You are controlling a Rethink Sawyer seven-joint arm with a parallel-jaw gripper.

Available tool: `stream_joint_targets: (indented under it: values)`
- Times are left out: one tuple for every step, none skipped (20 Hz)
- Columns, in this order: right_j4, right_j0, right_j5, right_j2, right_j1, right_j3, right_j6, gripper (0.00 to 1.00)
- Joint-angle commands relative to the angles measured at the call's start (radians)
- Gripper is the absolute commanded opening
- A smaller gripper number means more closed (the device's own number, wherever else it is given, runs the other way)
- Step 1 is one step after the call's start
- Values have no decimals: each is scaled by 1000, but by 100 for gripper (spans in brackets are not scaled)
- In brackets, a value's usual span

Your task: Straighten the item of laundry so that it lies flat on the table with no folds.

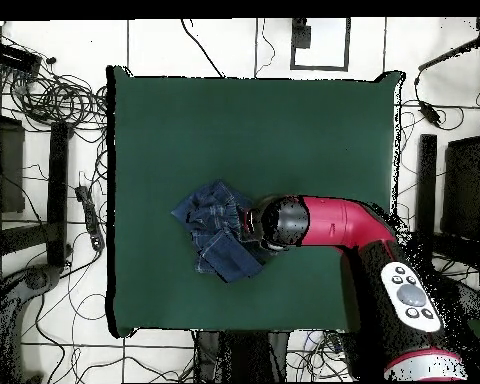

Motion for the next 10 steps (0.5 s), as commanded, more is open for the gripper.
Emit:
stream_joint_targets:
  values:
    - [-43,10,-11,64,96,-29,-52,100]
    - [-47,7,-10,68,101,-27,-52,100]
    - [-48,3,-5,72,105,-25,-53,100]
    - [-46,-5,4,80,114,-18,-58,100]
    - [-45,-10,6,85,121,-15,-60,100]
    - [-40,-21,10,96,133,-8,-68,100]
    - [-40,-27,9,102,141,-6,-73,100]
    - [-32,-41,8,116,154,5,-83,100]
    - [-26,-48,13,123,160,9,-86,100]
    - [-18,-59,18,136,164,20,-95,100]
